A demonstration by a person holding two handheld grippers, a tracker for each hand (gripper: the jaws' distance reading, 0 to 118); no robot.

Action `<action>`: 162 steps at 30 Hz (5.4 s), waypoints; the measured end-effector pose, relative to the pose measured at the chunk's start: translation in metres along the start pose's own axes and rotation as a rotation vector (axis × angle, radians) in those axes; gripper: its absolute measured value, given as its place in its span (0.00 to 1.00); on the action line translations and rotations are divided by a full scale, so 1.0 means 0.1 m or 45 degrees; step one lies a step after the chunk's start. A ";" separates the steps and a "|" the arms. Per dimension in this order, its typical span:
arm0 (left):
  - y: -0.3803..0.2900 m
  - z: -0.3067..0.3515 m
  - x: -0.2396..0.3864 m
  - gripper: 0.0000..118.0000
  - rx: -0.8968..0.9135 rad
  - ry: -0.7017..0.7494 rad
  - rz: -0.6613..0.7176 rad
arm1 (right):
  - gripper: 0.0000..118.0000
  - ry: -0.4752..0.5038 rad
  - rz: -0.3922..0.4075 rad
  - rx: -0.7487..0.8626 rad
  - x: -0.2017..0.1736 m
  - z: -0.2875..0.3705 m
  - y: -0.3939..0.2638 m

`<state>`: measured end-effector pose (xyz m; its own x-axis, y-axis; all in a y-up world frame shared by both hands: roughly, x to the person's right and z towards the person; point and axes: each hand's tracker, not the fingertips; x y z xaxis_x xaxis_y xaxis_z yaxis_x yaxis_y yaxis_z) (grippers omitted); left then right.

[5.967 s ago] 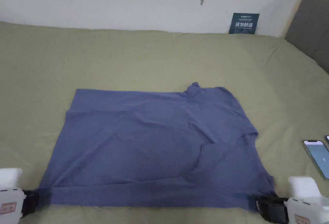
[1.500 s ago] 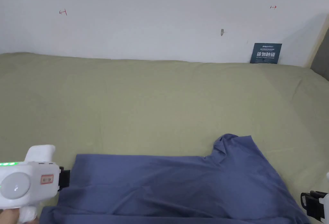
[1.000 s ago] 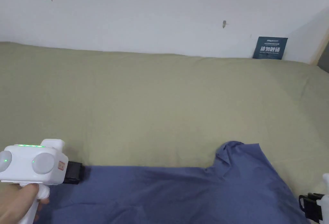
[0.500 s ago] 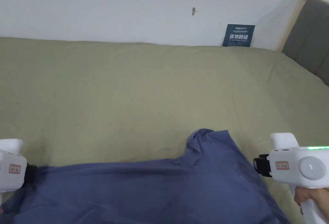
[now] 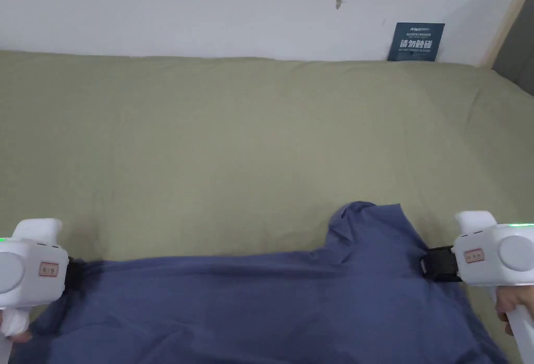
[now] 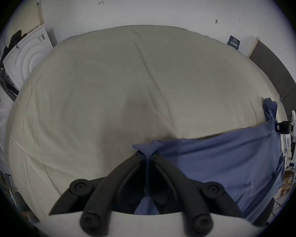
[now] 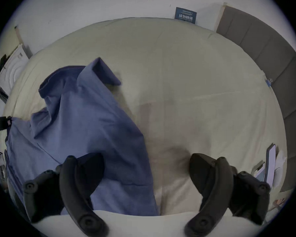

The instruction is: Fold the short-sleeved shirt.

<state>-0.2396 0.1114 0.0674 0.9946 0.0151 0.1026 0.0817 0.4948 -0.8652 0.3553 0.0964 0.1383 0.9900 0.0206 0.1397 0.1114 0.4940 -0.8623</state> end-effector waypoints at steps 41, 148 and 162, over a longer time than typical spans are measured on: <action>-2.21 1.67 -0.56 0.82 0.207 -0.170 0.034 | 0.55 0.194 0.014 0.183 -0.08 2.00 -2.43; -1.66 1.30 1.48 1.00 -0.193 -0.665 0.137 | 0.00 -0.075 -0.109 0.970 -1.31 3.23 -2.81; -1.72 1.12 0.86 0.00 -0.212 -0.877 0.239 | 0.00 -0.016 -0.058 0.928 -1.46 3.13 -2.78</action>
<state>-0.1754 0.1253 0.2801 0.7316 0.6567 0.1829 -0.0232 0.2922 -0.9561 0.1523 0.2282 0.5099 0.9842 -0.0060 0.1772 0.0622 0.9476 -0.3132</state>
